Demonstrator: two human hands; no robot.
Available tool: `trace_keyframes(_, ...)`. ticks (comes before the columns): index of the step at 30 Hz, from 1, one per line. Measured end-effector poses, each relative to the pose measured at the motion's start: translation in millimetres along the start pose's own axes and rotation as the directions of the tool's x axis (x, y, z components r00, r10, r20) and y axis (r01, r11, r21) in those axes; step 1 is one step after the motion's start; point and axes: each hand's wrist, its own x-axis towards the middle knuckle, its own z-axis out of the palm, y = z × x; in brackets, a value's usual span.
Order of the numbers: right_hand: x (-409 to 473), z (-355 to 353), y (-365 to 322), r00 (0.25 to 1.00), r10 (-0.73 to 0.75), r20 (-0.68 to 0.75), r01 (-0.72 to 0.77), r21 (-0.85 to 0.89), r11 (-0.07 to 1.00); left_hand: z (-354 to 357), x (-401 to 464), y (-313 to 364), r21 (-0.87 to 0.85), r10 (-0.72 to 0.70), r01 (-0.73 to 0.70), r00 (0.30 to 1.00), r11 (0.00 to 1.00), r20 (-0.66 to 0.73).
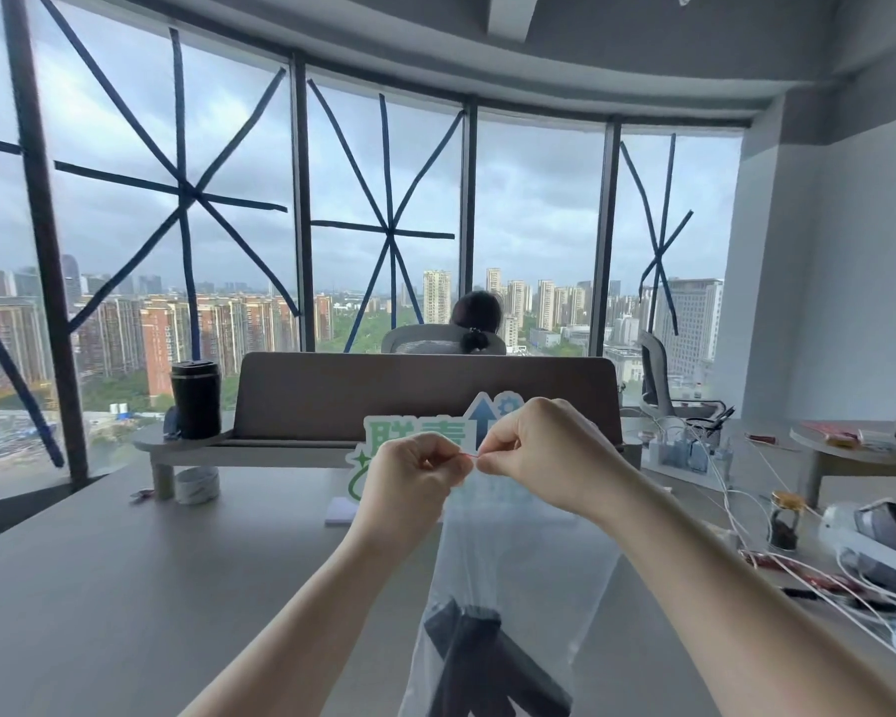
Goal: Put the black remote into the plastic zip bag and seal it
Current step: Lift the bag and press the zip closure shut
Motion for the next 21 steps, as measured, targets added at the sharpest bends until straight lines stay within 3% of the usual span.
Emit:
trace_keyframes(13, 6, 12, -1, 0.998, 0.019, 0.062, -0.022, 0.039, 0.999, -1, 1, -7, -0.013, 0.033, -0.034, 0.998, 0.999, -0.046)
trace_keyframes(21, -5, 10, 4, 0.997, 0.065, 0.042, -0.062, -0.079, 0.995, -9, -1, -9, -0.040, 0.073, -0.085, 0.968, 0.996, -0.240)
